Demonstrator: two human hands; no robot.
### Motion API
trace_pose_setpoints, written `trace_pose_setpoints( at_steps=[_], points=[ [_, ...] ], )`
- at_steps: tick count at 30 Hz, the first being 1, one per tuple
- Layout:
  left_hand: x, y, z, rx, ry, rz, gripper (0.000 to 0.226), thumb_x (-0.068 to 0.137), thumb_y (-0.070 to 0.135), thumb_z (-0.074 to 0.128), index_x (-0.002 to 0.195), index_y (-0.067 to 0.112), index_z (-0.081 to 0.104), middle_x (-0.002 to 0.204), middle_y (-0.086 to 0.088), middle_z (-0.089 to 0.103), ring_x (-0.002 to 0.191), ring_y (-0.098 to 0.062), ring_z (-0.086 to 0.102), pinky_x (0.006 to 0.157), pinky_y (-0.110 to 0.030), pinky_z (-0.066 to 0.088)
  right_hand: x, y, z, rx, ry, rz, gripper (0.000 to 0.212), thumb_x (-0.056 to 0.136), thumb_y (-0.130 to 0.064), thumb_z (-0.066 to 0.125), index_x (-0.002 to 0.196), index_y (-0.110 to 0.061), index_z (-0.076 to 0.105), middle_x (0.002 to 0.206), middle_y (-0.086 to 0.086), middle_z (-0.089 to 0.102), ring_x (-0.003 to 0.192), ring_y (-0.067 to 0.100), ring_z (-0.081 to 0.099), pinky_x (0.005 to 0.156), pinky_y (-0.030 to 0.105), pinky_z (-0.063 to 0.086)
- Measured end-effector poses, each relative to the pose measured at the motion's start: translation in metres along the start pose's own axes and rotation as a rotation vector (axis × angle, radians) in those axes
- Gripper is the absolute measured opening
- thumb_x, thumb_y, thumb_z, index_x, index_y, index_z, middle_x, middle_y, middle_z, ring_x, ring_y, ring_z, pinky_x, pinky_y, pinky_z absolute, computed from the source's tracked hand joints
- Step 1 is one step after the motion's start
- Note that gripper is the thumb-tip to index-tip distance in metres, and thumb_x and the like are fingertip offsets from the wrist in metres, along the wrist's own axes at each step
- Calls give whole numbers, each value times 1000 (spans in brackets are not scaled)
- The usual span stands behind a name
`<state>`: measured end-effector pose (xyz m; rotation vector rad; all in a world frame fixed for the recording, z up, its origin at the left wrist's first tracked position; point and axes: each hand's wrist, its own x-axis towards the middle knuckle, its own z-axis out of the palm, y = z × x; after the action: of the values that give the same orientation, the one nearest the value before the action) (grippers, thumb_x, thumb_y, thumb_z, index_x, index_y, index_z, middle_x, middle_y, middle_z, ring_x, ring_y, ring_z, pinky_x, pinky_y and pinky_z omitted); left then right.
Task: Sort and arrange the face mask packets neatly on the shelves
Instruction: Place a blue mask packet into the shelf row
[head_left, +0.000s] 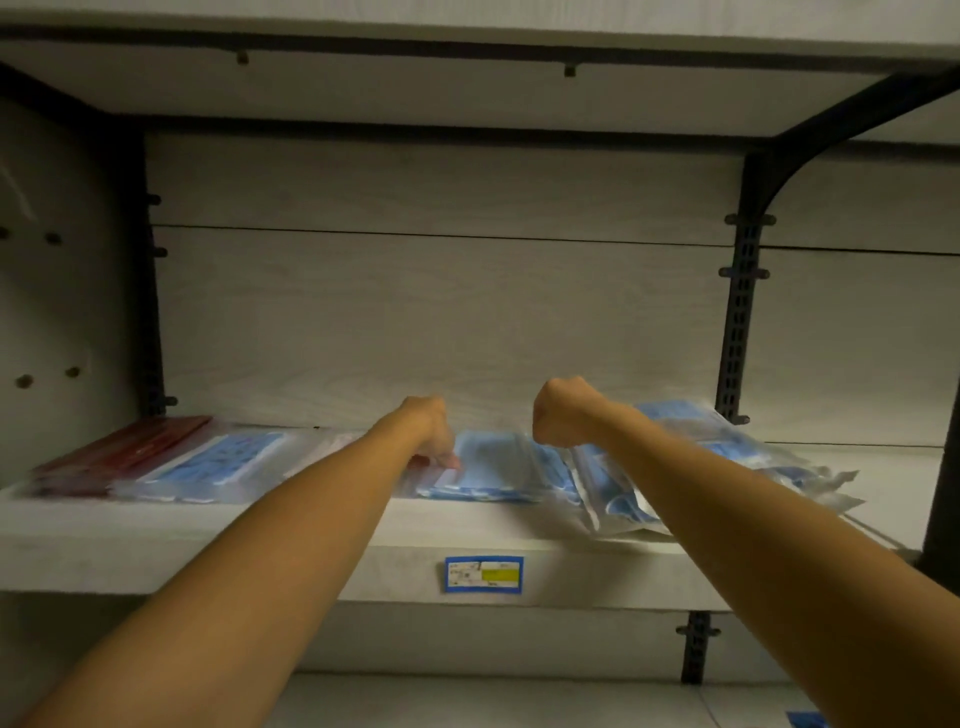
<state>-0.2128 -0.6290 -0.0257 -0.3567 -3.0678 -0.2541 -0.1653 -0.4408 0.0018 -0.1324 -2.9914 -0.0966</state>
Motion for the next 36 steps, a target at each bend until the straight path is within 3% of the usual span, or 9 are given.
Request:
trace_pose_setpoints(
  at_steps=[4, 11, 14, 18, 23, 30, 33, 34, 36],
  points=[
    [-1, 8, -3, 43, -46, -42, 49, 82, 46, 80, 107, 5, 70, 101, -10, 67, 102, -27, 68, 82, -33, 51, 2, 5, 9, 66, 11, -44, 21, 86, -16, 58, 93, -5, 75, 88, 12, 73, 72, 26, 65, 72, 35, 59],
    [-7, 30, -7, 63, -140, -64, 48, 91, 45, 71, 118, 5, 70, 108, -7, 72, 90, -21, 62, 79, -27, 46, 0, 9, 4, 134, 45, -50, 21, 83, -14, 58, 86, -3, 76, 81, 14, 75, 68, 25, 68, 72, 34, 62],
    [-8, 36, -8, 31, -191, -98, 51, 95, 43, 67, 125, 2, 67, 122, -11, 71, 108, -24, 68, 92, -32, 51, -2, 10, 1, 151, 54, -44, 21, 84, -13, 58, 88, -2, 76, 80, 14, 75, 70, 25, 71, 74, 35, 63],
    [-8, 39, -9, -8, -272, -161, 58, 99, 41, 62, 136, -2, 55, 135, -19, 61, 124, -33, 59, 103, -41, 46, -3, 9, -1, 158, 70, -36, 22, 84, -13, 58, 89, -2, 76, 81, 14, 76, 68, 25, 69, 74, 36, 63],
    [-2, 38, -14, -78, -368, -214, 71, 90, 38, 74, 141, -5, 49, 127, -20, 62, 99, -33, 59, 88, -42, 50, -2, 7, -4, 164, 76, -28, 21, 81, -10, 56, 83, 0, 75, 74, 14, 73, 62, 25, 66, 70, 35, 62],
    [-3, 31, -9, -137, -384, -188, 58, 91, 33, 74, 132, -4, 56, 100, -16, 57, 101, -31, 54, 91, -40, 48, -1, 5, -4, 194, 85, -26, 21, 81, -9, 57, 87, -2, 76, 80, 15, 75, 72, 27, 73, 71, 35, 63],
    [-3, 35, -10, -178, -376, -198, 40, 89, 27, 77, 109, -5, 64, 111, -19, 58, 93, -30, 58, 91, -41, 49, 1, 8, -5, 213, 99, -17, 20, 82, -9, 59, 90, -3, 76, 82, 15, 74, 70, 26, 72, 67, 33, 63],
    [-4, 37, -11, -176, -372, -203, 39, 90, 26, 76, 111, -5, 63, 118, -20, 57, 94, -31, 59, 91, -41, 49, 1, 9, -6, 218, 105, -13, 20, 82, -9, 59, 91, -3, 75, 83, 15, 74, 66, 25, 70, 65, 32, 62],
    [-7, 42, -14, -170, -387, -207, 52, 94, 23, 71, 134, -5, 54, 135, -24, 54, 113, -36, 59, 97, -43, 47, 1, 8, -7, 226, 112, -5, 19, 83, -8, 59, 91, -3, 75, 83, 15, 74, 63, 23, 69, 63, 31, 61]
  ],
)
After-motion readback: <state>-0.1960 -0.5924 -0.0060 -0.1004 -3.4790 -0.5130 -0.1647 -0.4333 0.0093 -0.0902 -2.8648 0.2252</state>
